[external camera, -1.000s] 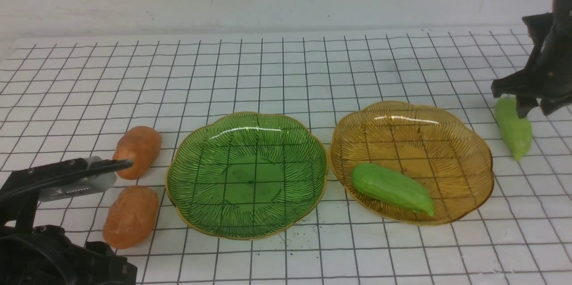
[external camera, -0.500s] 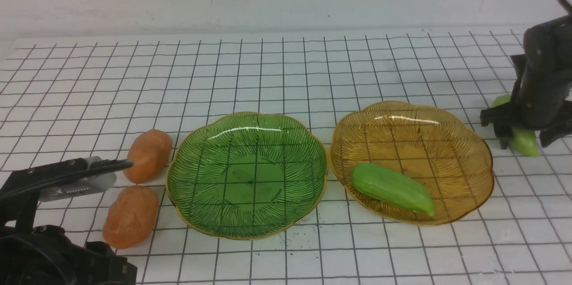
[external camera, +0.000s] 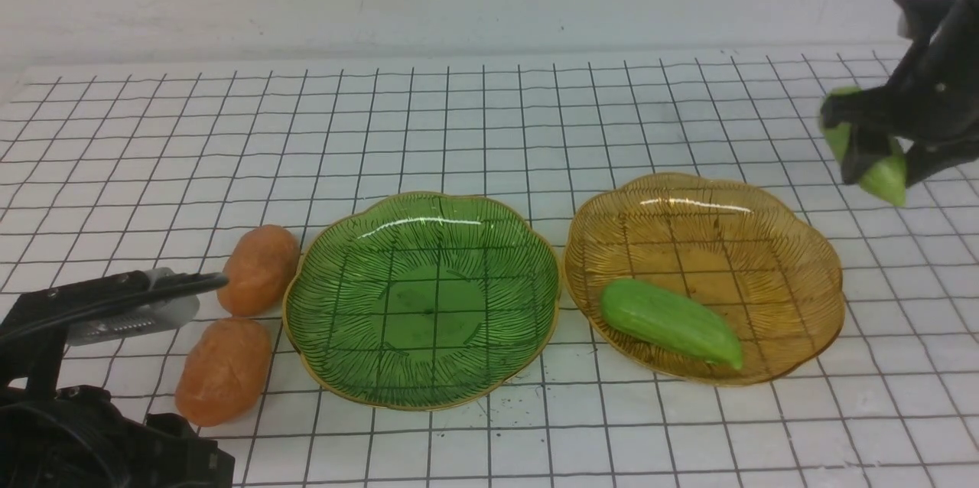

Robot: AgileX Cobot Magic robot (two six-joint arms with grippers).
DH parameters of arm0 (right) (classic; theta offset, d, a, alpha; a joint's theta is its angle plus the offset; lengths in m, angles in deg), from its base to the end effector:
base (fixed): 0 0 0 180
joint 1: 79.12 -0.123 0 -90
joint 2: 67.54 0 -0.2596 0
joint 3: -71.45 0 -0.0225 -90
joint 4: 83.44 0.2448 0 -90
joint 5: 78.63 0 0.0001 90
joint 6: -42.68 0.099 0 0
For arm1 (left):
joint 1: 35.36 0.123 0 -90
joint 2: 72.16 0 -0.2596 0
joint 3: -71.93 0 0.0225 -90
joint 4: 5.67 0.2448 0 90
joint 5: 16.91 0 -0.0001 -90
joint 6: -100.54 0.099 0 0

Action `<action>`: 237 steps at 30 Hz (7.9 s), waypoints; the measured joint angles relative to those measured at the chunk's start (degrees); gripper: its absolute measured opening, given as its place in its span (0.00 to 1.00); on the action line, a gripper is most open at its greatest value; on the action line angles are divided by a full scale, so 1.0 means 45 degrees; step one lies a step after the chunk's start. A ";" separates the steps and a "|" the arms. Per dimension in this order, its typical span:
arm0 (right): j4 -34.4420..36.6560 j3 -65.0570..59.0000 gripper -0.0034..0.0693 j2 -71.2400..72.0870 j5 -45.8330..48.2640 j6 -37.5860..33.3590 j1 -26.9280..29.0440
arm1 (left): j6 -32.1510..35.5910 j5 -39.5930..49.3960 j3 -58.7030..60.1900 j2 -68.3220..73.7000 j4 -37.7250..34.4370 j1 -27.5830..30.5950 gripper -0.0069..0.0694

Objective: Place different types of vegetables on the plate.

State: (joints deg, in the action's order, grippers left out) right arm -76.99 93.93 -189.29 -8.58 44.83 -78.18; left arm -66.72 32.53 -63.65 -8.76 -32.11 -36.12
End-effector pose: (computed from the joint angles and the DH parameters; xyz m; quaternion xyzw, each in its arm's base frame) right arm 0.4003 0.0039 0.2298 0.0410 0.9933 0.0554 0.0923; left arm 0.1638 -0.0357 0.2178 0.0014 0.9609 -0.1785 0.2117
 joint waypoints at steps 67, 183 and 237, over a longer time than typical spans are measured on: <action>0.0675 -1.0173 0.68 1.2180 0.0369 -0.1159 -0.3209 | -0.2918 -0.3742 -0.2976 0.7622 0.3951 0.0000 0.86; 0.0720 -1.0173 0.07 1.3285 0.0358 -0.1545 -0.3209 | -0.1537 0.4629 -1.4145 1.3263 0.2862 -0.3600 0.74; 0.0382 -1.8542 0.03 2.4629 -0.9146 -0.1545 -0.3209 | -0.1263 0.4655 -1.6259 1.3055 0.4303 -0.3663 0.08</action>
State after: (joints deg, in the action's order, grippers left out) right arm -75.27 10.49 -78.47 -49.73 37.87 -92.62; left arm -72.40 53.48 -136.81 49.99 -12.75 -52.61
